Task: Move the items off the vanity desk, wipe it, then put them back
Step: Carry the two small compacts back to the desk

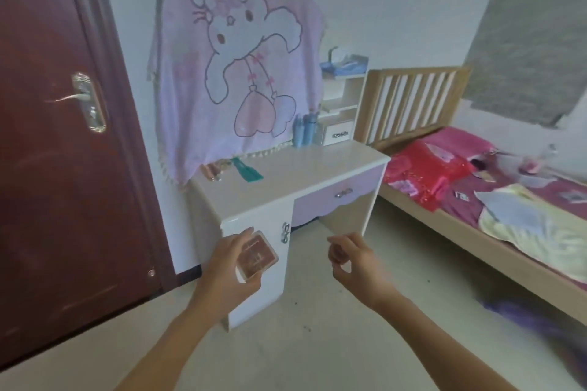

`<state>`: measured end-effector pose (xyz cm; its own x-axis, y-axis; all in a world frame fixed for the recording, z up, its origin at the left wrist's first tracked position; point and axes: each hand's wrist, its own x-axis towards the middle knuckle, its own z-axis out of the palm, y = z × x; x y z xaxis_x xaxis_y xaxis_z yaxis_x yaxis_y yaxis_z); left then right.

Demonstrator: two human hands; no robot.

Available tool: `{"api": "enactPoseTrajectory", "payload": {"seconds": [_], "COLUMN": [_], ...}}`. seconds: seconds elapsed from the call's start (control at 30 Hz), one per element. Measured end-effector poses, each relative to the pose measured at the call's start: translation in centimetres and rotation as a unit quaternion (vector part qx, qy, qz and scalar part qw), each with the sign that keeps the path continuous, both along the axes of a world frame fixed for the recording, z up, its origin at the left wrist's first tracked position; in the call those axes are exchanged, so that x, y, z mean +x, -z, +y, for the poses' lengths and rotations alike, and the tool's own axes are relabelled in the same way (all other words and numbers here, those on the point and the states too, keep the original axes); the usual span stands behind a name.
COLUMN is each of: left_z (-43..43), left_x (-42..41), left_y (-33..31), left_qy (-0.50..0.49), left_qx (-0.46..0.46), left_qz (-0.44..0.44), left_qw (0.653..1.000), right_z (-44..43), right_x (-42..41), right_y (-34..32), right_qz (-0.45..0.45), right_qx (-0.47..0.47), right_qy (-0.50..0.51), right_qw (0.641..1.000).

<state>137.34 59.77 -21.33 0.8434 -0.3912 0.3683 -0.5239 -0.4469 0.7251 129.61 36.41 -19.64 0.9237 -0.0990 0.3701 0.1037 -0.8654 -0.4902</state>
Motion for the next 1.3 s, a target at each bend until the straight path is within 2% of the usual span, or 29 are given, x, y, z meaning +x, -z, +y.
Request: {"api": "enactPoseTrajectory", "payload": {"seconds": [0.17, 0.5, 0.63, 0.83, 1.1, 1.3], "left_z": [-4.7, -11.5, -15.8, -23.7, -34.8, -41.5], "left_x": [5.9, 20.4, 23.0, 27.5, 32.4, 33.7], "left_y": [0.4, 1.0, 3.0, 3.2, 3.8, 5.2], "left_qy": [0.045, 0.058, 0.107, 0.12, 0.043, 0.015], "left_qx": [-0.015, -0.04, -0.022, -0.02, -0.019, -0.039], "left_qz": [-0.014, -0.008, 0.022, 0.023, 0.029, 0.069], "left_qw": [0.999, 0.997, 0.994, 0.992, 0.998, 0.997], "right_z": [-4.4, -10.4, -13.5, -23.0, -34.9, -41.6], "right_x": [4.5, 18.6, 20.8, 23.6, 30.8, 36.1], "right_y": [-0.7, 0.0, 2.0, 2.7, 1.8, 1.5], "right_qz": [-0.004, 0.003, 0.01, 0.021, 0.023, 0.021], "right_qx": [-0.006, 0.028, 0.037, 0.052, 0.048, 0.054], "right_qy": [0.029, 0.026, 0.035, 0.079, 0.007, 0.004], "right_qw": [1.0, 0.999, 0.999, 0.995, 0.999, 0.998]}}
